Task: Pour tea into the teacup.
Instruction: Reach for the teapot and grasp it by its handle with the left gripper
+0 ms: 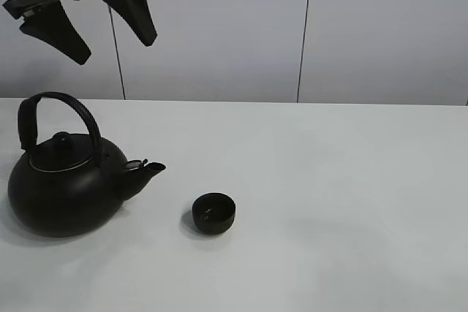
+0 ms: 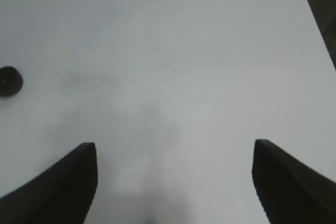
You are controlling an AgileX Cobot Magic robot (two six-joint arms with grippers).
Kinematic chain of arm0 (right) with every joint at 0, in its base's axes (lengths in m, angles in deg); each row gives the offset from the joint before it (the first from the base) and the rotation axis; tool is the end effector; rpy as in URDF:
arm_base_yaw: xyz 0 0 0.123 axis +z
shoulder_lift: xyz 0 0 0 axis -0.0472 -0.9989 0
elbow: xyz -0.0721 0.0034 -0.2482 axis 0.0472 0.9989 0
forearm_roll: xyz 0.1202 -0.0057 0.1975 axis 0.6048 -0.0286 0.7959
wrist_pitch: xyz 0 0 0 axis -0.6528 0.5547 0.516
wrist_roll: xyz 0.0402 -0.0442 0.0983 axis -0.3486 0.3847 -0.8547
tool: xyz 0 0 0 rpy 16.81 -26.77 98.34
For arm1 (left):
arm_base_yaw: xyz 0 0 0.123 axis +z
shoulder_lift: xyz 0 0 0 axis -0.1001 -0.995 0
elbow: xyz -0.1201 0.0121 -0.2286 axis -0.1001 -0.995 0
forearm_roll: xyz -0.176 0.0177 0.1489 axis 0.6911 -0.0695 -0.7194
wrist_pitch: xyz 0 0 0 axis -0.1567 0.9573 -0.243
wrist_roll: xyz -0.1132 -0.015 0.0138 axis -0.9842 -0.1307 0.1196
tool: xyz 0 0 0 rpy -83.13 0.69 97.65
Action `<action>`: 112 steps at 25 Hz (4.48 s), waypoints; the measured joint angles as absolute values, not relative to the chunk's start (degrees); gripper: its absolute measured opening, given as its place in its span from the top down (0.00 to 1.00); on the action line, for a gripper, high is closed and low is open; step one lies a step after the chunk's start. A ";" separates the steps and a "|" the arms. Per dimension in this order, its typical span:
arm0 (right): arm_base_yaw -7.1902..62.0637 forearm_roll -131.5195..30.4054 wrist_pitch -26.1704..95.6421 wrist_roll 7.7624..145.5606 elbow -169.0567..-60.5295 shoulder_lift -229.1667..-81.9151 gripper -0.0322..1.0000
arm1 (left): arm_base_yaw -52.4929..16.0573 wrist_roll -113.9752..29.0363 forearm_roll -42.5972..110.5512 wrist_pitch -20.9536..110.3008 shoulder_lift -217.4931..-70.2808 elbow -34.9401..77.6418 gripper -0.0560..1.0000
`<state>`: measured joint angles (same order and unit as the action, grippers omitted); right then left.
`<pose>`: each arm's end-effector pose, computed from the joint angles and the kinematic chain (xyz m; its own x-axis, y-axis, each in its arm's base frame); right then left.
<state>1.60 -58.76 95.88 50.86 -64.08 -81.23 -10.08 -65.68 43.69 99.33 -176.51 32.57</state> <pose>0.0114 -0.0009 0.2441 -0.5676 0.0604 -0.8211 0.0516 0.9980 0.0377 0.3557 -0.1410 0.2431 -0.8924 0.2228 -0.3924 0.3595 0.8765 -0.3200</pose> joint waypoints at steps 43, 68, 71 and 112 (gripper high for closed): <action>1.62 -59.74 87.71 52.96 -61.38 -81.60 0.43 | -12.88 -65.68 18.86 24.96 -140.60 -25.24 0.29; 1.62 -59.74 87.64 52.96 -61.38 -81.60 0.43 | -0.92 -70.65 14.27 -24.08 -168.14 -45.00 0.29; 1.62 -59.74 87.64 52.96 -61.38 -81.60 0.43 | 0.05 -71.02 11.96 -24.15 -168.14 -42.69 0.29; 1.62 -59.74 87.64 52.96 -61.38 -81.60 0.43 | -1.78 -71.92 4.62 -18.55 -176.60 -32.24 0.84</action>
<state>1.62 -59.74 87.64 52.96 -61.38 -81.60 -1.78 -71.92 4.62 -18.55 -176.60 -32.24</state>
